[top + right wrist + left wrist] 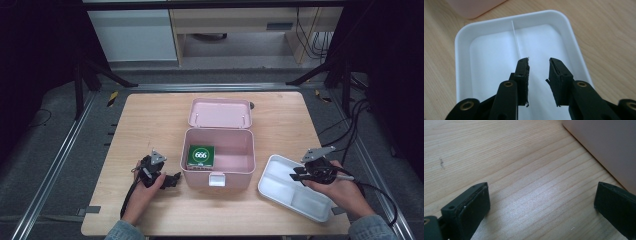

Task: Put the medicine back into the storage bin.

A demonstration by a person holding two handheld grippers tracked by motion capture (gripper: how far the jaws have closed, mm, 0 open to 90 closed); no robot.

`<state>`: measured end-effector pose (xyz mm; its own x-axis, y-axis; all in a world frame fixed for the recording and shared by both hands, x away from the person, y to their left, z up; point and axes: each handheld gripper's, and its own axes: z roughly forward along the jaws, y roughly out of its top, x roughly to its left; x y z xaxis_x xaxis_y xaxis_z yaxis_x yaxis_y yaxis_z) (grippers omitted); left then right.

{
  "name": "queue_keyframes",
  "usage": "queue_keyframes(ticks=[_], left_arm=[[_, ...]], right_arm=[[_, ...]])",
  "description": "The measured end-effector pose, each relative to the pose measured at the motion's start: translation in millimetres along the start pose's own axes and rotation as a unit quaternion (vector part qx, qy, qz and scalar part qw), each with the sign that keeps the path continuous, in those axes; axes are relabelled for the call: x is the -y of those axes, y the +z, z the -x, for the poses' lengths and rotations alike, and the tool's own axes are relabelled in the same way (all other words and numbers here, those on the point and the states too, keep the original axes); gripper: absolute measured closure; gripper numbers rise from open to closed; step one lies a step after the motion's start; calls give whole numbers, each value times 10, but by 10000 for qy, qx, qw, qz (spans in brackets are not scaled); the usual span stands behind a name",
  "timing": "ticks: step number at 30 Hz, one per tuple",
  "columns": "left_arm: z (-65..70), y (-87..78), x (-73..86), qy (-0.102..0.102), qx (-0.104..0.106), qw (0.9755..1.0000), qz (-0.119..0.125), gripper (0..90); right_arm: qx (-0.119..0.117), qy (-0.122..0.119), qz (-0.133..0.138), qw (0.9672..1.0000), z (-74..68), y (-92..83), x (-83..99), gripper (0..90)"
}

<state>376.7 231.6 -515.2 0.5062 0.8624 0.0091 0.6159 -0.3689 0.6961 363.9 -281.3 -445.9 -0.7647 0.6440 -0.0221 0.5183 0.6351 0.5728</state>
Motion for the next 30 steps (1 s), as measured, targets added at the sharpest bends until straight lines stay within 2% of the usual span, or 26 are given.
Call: queue_keyframes(ticks=[4,12,16,21,30], left_arm=[[0,0,0,4,-2,10000,-1,0],[0,0,0,2,0,10000,-1,0],[0,0,0,1,0,10000,-1,0],[0,0,0,1,0,10000,-1,0],[0,0,0,0,0,10000,-1,0]], right_arm=[[-105,-41,-123,9999,-30,65,27,709],[-156,-154,-431,9988,-39,195,59,715],[-209,-202,-540,9981,-41,238,52,752],[-325,-305,-751,9962,-51,294,34,781],[-384,-483,-1026,9928,-66,339,-12,796]])
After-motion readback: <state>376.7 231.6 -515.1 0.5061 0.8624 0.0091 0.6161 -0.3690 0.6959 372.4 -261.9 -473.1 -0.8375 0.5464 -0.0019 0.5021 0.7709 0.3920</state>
